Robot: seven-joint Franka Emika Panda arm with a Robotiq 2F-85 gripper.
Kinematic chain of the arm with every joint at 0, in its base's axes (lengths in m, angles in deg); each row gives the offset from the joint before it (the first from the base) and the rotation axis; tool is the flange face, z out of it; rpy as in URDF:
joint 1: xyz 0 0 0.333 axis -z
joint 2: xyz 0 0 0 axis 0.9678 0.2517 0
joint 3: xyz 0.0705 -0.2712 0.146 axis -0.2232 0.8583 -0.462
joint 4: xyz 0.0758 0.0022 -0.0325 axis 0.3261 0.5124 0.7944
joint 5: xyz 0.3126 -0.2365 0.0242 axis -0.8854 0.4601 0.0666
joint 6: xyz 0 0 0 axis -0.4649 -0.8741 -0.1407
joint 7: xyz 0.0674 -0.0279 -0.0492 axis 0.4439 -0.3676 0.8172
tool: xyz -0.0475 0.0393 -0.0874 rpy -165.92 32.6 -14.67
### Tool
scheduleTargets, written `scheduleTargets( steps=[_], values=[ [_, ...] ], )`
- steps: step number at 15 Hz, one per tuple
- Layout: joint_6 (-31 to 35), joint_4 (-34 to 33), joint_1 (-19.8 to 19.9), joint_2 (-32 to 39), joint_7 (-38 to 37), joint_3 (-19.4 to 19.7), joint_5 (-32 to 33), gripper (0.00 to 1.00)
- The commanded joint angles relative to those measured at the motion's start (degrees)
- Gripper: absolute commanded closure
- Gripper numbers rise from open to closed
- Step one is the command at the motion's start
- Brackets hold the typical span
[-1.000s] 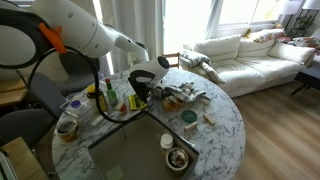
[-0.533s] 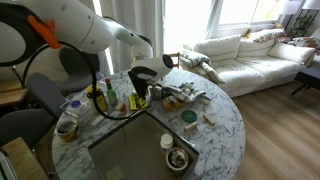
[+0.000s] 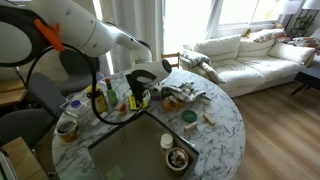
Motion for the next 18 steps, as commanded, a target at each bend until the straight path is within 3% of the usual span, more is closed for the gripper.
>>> scheduleTargets(
  steps=[1,4,5,10,14,18],
  values=[
    [1.19,-0.75,-2.28,1.79,-1.81,1.49,1.19,0.24],
    [4.80,-0.57,-3.03,2.71,-1.92,1.91,0.97,0.02],
    [6.28,-0.55,-3.09,3.00,-1.66,1.94,0.81,0.00],
    [12.04,-0.38,-2.78,3.32,-1.14,1.49,0.55,0.00],
    [12.27,-0.88,-2.31,3.54,-1.22,0.88,0.52,0.11],
    [11.44,-1.30,-2.11,3.35,-1.56,0.40,0.02,0.00]
  ],
)
